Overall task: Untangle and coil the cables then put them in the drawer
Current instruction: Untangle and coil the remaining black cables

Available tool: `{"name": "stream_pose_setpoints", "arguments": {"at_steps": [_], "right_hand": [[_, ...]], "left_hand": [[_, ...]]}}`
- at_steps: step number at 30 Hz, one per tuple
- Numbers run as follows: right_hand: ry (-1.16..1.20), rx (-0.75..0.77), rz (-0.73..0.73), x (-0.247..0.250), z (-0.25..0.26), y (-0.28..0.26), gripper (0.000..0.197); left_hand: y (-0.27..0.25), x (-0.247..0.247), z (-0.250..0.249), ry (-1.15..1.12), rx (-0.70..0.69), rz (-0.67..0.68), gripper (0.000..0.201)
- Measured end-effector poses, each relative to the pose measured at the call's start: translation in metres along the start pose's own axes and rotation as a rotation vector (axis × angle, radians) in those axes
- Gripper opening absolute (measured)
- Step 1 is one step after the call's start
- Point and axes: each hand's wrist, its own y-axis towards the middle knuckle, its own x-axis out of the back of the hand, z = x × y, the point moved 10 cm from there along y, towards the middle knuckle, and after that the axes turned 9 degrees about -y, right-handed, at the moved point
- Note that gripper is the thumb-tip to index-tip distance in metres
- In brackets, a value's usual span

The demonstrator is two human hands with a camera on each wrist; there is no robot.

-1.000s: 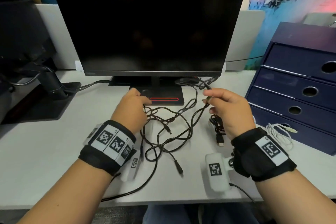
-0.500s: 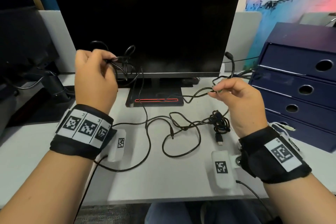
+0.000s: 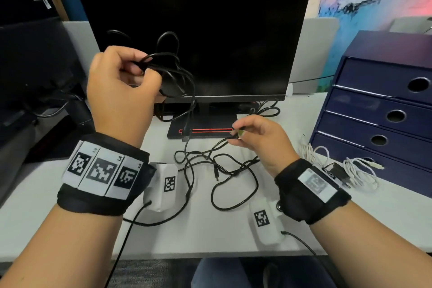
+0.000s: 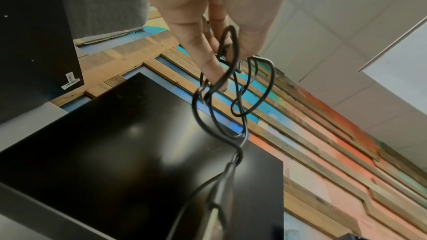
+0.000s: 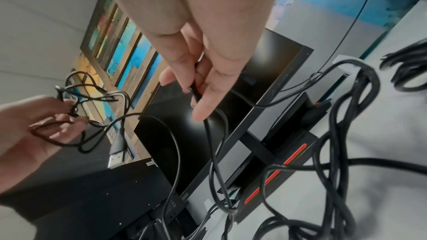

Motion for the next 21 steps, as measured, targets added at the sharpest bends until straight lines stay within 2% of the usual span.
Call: {"name": "stream_pose_setpoints", "arguments": {"at_steps": [3,6,8,11,16,19,21], "right_hand": [[-0.102,-0.066,0.067,-0.014,-0.008,0.006,0.033],[-0.493,-0.177,0.165,-0.02,-0.026,0.005,0.026],[-0.637,-0.219,0.213,-0.022,-0.03,-0.004,0.02],[-0.566,-0.155,0.144,-0.021,-0.016,-0.013,0.019],[-0.194,-0.008,0.045,-0.018,0.018,-0.019,0.026],[-0.31,0.128,-0.015,-0.008,0.04,-0.026,0.013],[-0.379,0.155,-0.08,0.003,0.043,-0.03,0.022]], "left_hand": [[-0.003,0.0,-0.002,-0.092,0.054,0.011,0.018],[-0.008,-0.006,-0.004,-0.153,0.101,0.04,0.011],[-0.013,-0.01,-0.002,-0.184,0.137,0.055,0.012],[-0.021,-0.021,-0.002,-0.24,0.182,0.096,0.011],[-0.04,-0.044,-0.011,-0.356,0.238,0.202,0.011],[-0.05,-0.051,-0.013,-0.357,0.237,0.237,0.01],[-0.053,-0.052,-0.01,-0.3,0.207,0.242,0.01]]}}
